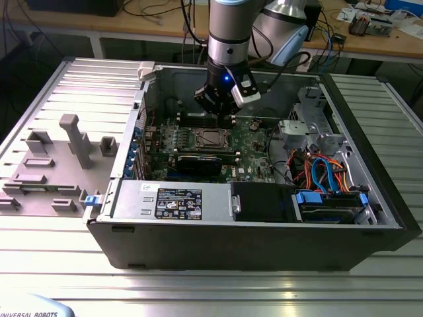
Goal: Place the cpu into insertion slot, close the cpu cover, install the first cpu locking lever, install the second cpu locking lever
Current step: 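Install the second cpu locking lever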
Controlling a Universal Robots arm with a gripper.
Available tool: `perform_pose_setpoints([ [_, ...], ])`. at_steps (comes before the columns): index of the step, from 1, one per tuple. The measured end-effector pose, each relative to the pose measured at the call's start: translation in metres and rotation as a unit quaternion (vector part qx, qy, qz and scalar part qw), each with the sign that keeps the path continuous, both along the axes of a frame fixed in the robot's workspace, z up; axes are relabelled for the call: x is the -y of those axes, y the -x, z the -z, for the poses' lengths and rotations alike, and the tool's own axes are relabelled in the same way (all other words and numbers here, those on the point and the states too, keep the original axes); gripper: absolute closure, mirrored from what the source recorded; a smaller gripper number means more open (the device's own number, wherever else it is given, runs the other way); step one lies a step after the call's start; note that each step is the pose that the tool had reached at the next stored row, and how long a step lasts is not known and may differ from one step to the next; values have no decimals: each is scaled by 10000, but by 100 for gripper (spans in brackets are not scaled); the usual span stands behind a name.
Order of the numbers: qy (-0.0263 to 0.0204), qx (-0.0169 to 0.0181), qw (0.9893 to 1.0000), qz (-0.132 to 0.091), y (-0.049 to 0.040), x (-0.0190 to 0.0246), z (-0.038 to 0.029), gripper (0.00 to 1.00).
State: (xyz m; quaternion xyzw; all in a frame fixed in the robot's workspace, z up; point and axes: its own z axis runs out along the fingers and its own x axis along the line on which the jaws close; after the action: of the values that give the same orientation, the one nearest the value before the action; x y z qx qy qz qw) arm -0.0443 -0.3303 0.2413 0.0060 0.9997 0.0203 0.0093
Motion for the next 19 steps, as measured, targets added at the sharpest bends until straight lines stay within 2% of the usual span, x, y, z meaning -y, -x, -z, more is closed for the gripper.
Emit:
perform_pose_setpoints([
  [8, 2, -1, 10000, -1, 0, 8, 0, 89],
  [19, 1, 0, 10000, 1, 1, 72, 38, 89],
])
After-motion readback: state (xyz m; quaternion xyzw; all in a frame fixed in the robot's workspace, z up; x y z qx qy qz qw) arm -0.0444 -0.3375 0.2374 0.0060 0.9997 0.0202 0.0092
